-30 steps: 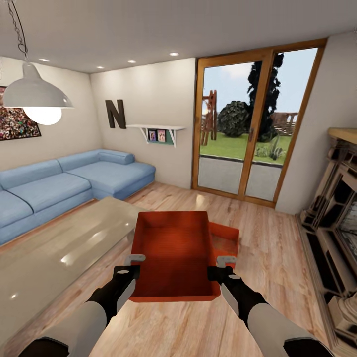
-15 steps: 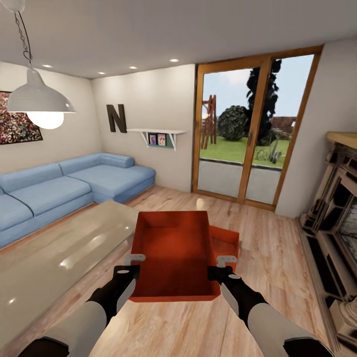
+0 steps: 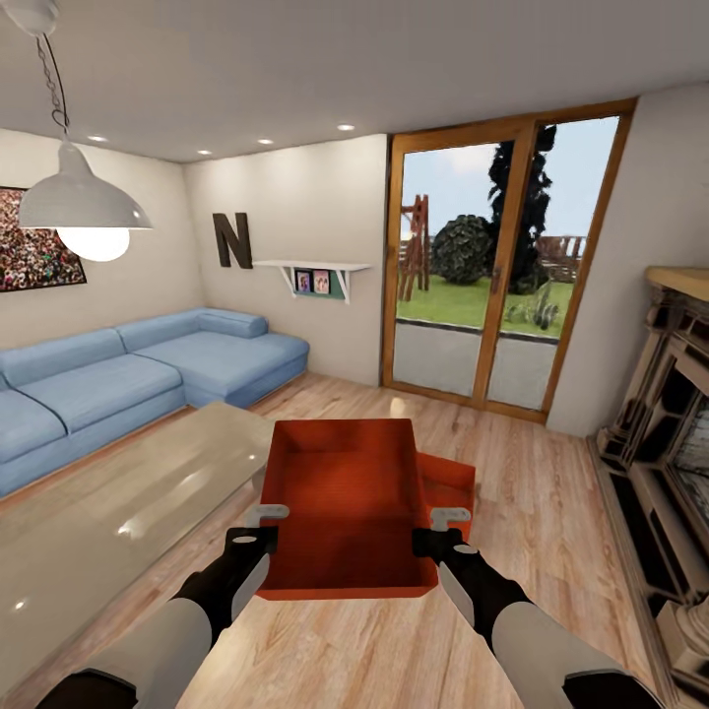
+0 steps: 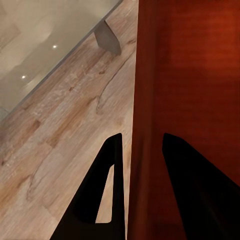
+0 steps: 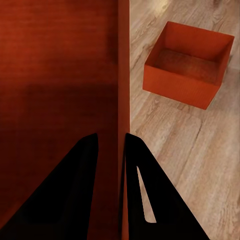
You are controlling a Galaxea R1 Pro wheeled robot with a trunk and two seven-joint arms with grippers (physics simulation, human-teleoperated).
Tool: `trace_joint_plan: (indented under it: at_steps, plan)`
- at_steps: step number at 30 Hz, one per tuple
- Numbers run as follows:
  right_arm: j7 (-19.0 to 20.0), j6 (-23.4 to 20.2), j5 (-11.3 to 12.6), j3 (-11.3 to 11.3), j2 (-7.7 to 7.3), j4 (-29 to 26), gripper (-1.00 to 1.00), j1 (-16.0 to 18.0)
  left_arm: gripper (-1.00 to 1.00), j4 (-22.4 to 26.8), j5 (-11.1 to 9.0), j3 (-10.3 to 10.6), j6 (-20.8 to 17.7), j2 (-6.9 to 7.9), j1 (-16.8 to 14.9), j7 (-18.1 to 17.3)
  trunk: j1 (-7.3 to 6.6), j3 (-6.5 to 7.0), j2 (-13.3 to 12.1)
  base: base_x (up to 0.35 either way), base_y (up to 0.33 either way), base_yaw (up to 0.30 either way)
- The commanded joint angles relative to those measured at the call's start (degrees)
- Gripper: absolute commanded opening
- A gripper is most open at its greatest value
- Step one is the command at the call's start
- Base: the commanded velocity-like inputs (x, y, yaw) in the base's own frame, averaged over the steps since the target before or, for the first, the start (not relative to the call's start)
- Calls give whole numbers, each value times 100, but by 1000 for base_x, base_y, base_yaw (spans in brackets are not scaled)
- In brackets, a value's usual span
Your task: Move the two storage containers from the living room to the garage. In the garage, place one container on the floor and stack the other container on top of it (either order is fine).
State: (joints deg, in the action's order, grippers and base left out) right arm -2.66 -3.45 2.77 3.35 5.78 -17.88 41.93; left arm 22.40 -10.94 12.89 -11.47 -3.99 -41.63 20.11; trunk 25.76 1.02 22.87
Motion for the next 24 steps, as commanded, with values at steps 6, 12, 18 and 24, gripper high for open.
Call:
trace_joint_plan:
  at_steps: [6, 12, 18, 24]
  plan:
    - [-42, -42, 22, 25, 9, -23, -100, 2, -100, 27, -60, 76, 5, 51, 5, 22, 2, -2, 5, 0, 0, 0]
    - [-108, -42, 57, 114, 4, -75, -100, -1, -100, 27, -251, 176, 19, 87, 6, 45, 2, -2, 5, 0, 0, 0]
    - [-116, -59, 176, 251, 3, -146, -100, -1, -100, 27, -201, 144, 21, 91, 6, 41, 2, -2, 5, 0, 0, 0]
    - [-113, -97, 140, 237, 2, -154, -100, -1, -100, 27, -259, 165, 21, 92, 6, 46, 2, -2, 5, 0, 0, 0]
